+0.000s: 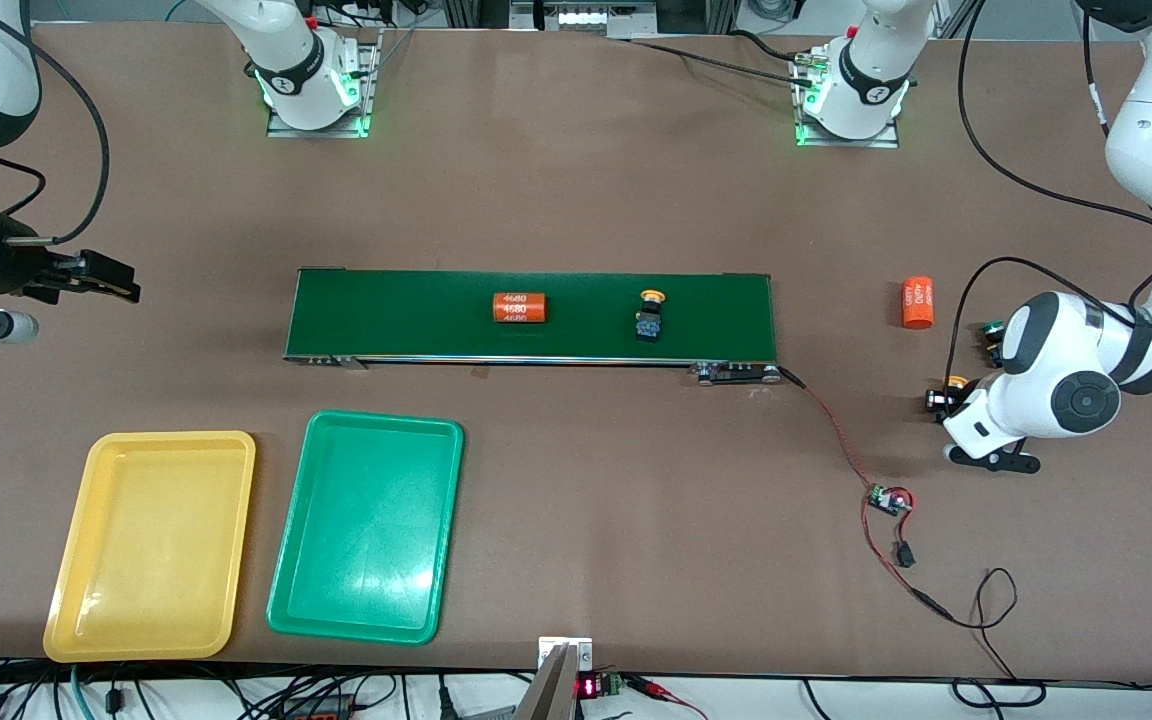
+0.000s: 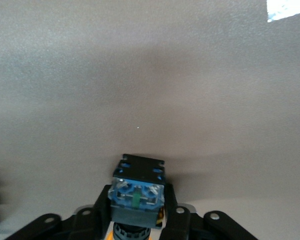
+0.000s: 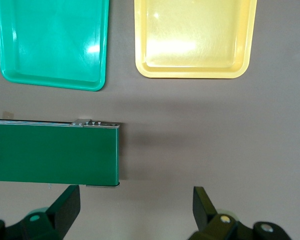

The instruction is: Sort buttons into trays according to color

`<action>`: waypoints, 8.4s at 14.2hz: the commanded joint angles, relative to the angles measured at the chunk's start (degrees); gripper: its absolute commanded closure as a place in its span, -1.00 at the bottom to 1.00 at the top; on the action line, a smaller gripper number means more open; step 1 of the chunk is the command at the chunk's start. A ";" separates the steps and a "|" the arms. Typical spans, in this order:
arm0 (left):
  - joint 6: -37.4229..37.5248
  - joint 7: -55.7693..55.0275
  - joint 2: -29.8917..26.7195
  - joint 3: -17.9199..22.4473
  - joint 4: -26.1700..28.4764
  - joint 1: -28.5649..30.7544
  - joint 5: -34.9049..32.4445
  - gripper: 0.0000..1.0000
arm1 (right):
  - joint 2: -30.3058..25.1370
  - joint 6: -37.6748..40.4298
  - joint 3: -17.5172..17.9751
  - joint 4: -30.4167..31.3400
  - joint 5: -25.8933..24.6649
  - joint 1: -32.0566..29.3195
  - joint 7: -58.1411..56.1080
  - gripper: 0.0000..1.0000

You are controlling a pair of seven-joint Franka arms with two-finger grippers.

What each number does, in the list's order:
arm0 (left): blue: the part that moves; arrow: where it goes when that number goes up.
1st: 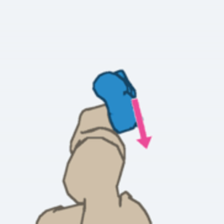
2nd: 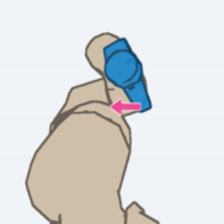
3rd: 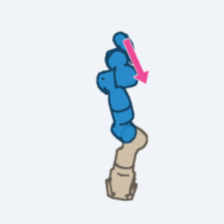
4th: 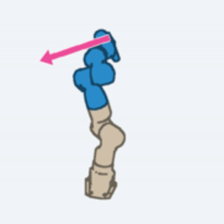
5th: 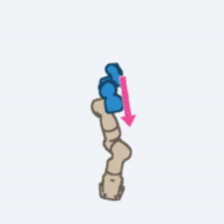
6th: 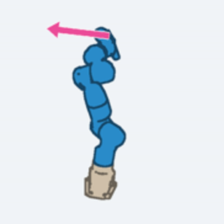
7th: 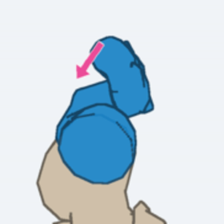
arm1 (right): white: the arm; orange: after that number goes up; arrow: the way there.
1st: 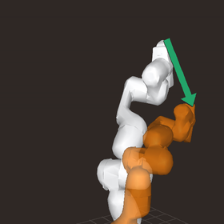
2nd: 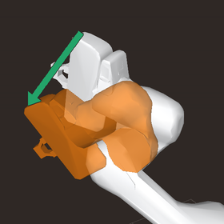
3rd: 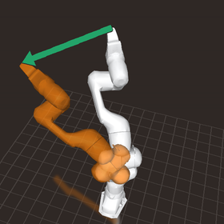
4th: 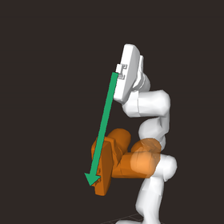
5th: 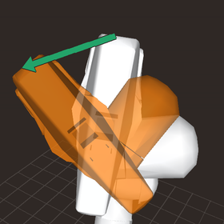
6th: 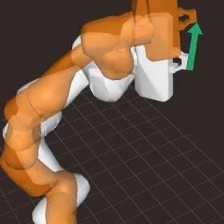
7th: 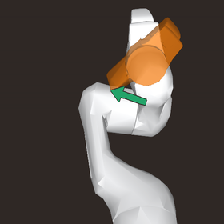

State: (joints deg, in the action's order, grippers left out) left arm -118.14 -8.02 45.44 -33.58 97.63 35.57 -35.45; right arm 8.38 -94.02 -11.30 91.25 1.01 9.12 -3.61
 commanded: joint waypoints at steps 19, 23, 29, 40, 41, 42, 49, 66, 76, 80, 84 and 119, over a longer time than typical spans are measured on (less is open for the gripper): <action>16.65 -30.64 -0.35 -20.05 -9.30 -21.31 6.62 0.74 | 0.85 0.07 0.05 -0.98 0.92 -1.04 -0.87 -1.00; 15.92 -33.28 0.44 -18.89 -5.44 -21.60 6.79 0.71 | 0.85 -0.11 0.05 -0.81 0.92 -1.13 -2.54 -1.00; 16.01 -36.54 1.06 -19.07 -2.54 -21.77 6.88 0.54 | 0.24 -0.38 0.05 -0.11 3.12 -2.09 -2.89 -1.00; 24.42 -38.83 -1.49 -22.06 -15.25 -19.57 10.75 -1.00 | -17.25 -7.84 6.18 23.88 2.24 -1.65 10.62 -1.00; 26.01 -38.48 -1.49 -21.88 -18.15 -19.49 10.66 -1.00 | -18.30 -8.71 8.11 25.81 2.15 -1.65 11.16 -1.00; 26.99 -36.48 -1.49 -21.88 -19.31 -18.62 10.66 -1.00 | -19.09 -10.29 9.70 27.83 2.15 -1.65 11.34 -1.00; 25.60 -11.62 -4.72 -15.59 -19.24 -11.22 9.16 -1.00 | -17.00 -24.27 19.81 35.40 2.15 -1.57 18.71 -1.00; -4.18 23.75 -31.37 31.02 29.35 -27.30 33.42 -1.00 | -6.89 -36.84 25.89 34.61 1.36 3.18 32.96 -1.00; -14.05 36.74 -26.10 34.46 35.43 -27.93 33.43 -0.78 | -4.60 -39.49 25.97 34.61 -0.05 4.06 33.40 -1.00; -12.38 39.48 -26.28 34.28 35.26 -27.84 33.51 0.47 | -2.32 -40.45 25.97 34.53 -0.13 4.15 33.58 -1.00; -5.21 39.57 -28.30 31.31 28.70 -27.92 33.25 0.62 | 0.49 -43.96 25.89 34.53 -0.31 4.94 33.76 -1.00; 5.29 56.89 -30.14 20.72 10.47 -36.98 34.04 -1.00 | 7.61 -50.21 25.36 34.53 -2.42 7.93 35.07 -1.00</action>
State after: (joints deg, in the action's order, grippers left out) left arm -113.84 49.75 16.26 -17.13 108.08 -1.25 -3.65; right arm 14.98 -142.96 14.49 126.20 -0.21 16.37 29.84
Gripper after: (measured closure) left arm 0.000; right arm 0.000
